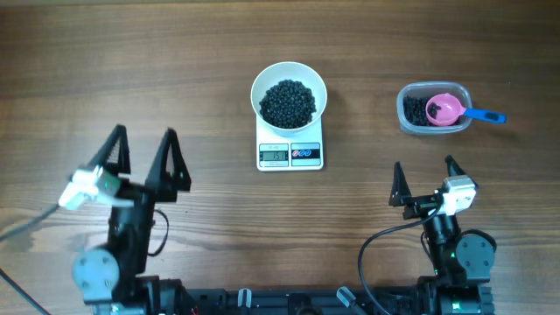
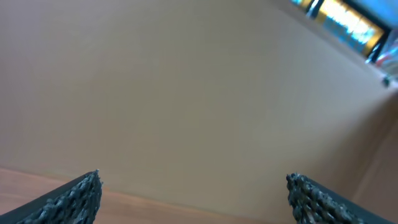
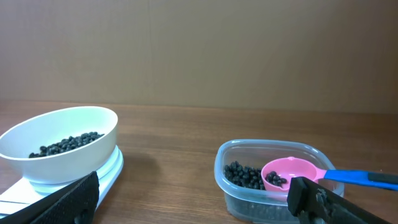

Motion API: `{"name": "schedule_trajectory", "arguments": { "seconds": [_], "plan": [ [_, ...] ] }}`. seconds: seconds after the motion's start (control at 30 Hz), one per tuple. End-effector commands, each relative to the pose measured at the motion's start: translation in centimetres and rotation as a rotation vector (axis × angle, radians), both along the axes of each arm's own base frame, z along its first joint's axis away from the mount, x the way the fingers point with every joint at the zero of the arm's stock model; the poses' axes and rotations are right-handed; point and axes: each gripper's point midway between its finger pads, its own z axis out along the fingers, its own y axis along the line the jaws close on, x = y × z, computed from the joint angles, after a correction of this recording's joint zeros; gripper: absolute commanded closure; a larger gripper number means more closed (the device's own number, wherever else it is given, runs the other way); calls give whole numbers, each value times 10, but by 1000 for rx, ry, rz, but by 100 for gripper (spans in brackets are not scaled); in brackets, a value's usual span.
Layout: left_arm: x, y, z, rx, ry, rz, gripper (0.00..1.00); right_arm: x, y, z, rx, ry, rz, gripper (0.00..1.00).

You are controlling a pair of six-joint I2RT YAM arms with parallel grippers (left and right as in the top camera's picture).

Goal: Scoop item into bowl and weigh 150g on scale

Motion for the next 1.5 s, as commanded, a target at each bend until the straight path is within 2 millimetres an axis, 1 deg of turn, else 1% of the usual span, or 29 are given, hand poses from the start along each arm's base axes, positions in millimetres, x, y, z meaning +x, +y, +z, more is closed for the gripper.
{"name": "schedule_trajectory", "arguments": {
  "seconds": [0.0, 0.1, 0.23, 0.33, 0.77, 0.97, 1.1, 1.2, 1.3, 1.37, 1.43, 1.47],
  "plan": [
    [-15, 1, 0, -37, -54, -2, 0, 0, -3, 3, 11, -11, -16, 0],
    [-23, 2, 1, -38, -65, 2, 0, 0, -3, 3, 11, -11, -16, 0],
    [-40, 8, 4, -52, -94, 40, 0, 0, -3, 3, 11, -11, -16, 0],
    [-45, 11, 2, -53, -94, 54, 0, 0, -3, 3, 11, -11, -16, 0],
    [-37, 14, -14, -59, -58, 69, 0, 0, -3, 3, 12, -11, -16, 1],
    [-26, 15, -36, -60, -94, 70, 0, 0, -3, 3, 11, -11, -16, 0],
    [-22, 15, -49, -59, -124, 69, 0, 0, -3, 3, 11, -11, -16, 0],
    [-19, 15, -62, -60, -120, 69, 0, 0, -3, 3, 11, -11, -16, 0],
    [-18, 14, -64, -60, -107, 65, 0, 0, -3, 3, 12, -12, -16, 0],
    [-14, 14, -73, -60, -70, 66, 0, 0, -3, 3, 11, -11, -16, 0],
    [-6, 15, -94, -57, 22, 71, 0, 0, -3, 3, 11, -11, -16, 0],
    [-2, 15, -109, -54, 85, 76, 0, 0, -3, 3, 11, -11, -16, 0]
  ]
}}
